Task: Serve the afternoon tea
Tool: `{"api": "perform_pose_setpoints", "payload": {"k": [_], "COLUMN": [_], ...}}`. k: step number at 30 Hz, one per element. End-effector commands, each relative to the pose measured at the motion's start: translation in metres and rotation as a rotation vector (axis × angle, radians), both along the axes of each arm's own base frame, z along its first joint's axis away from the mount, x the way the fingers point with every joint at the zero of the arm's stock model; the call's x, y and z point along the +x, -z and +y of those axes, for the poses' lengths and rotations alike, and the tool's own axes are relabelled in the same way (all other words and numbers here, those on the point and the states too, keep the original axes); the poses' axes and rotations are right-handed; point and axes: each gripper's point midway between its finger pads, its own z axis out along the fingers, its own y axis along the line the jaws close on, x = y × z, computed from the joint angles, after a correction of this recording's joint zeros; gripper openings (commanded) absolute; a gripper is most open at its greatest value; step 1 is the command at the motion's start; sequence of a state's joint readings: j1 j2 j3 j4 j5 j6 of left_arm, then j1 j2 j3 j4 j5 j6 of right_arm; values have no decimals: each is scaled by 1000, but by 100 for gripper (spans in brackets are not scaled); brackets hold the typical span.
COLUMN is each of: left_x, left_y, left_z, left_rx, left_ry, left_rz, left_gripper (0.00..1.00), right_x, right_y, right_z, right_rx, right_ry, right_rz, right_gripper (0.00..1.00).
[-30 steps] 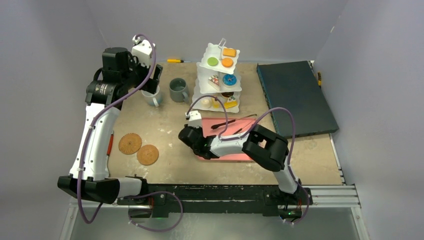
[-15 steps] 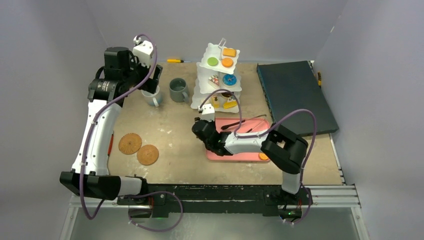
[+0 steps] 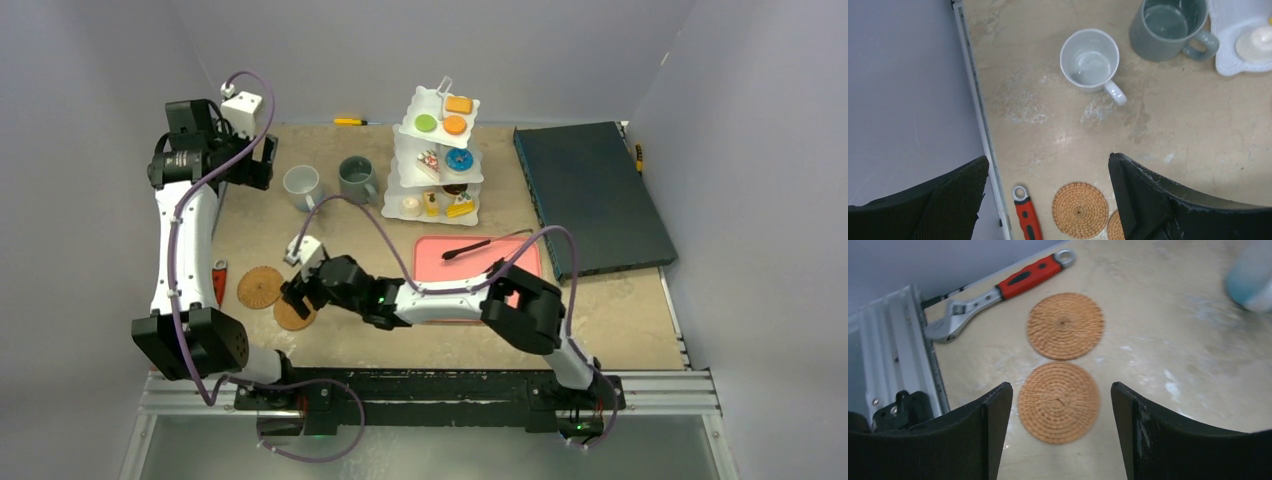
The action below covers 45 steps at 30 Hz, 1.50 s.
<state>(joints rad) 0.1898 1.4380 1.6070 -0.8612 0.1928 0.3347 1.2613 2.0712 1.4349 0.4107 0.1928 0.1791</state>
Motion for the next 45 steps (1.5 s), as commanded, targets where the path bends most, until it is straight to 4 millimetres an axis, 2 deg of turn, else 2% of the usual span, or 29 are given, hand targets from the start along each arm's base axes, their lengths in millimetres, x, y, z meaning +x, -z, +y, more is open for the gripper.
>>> {"api": "perform_pose_setpoints", "payload": {"k": [1, 4, 7, 10, 15, 22, 26, 28, 30, 34, 39, 42, 45], "left_x": [-20, -34, -50, -62, -80, -108, -123, -133, -139, -145, -149, -148, -146], "left_y": [27, 58, 82, 101, 130, 167, 189, 200, 209, 225, 241, 255, 265], "left_z": [10, 30, 52, 72, 82, 98, 103, 101, 99, 90, 81, 86, 85], "left_rx": [31, 60, 46, 15, 26, 197, 258, 271, 284, 282, 319, 334, 311], "left_ry": [65, 73, 77, 71, 114, 195, 255, 314, 358, 417, 493, 494, 501], "left_rz": [83, 169, 228, 271, 357, 464, 544, 583, 606, 590, 545, 564, 571], "left_gripper": [86, 83, 82, 83, 85, 86, 86, 86, 87, 87, 87, 87, 85], "right_x": [-45, -59, -65, -56, -45, -21, 1, 10, 15, 17, 10, 3, -5], "right_y": [9, 31, 46, 61, 93, 122, 126, 120, 123, 121, 118, 122, 128], "right_z": [38, 46, 51, 50, 33, -19, -62, -82, -103, -141, -175, -189, -195], "right_rx": [-33, -64, -89, -151, -253, -336, -336, -320, -331, -358, -379, -381, -373], "right_ry": [-237, -282, -298, -260, -207, -80, 33, 91, 132, 206, 256, 267, 257], "right_rz": [-62, -70, -84, -137, -137, -71, 13, 50, 71, 94, 124, 149, 177], "right_gripper": [73, 68, 68, 68, 65, 56, 49, 47, 46, 42, 40, 40, 40]}}
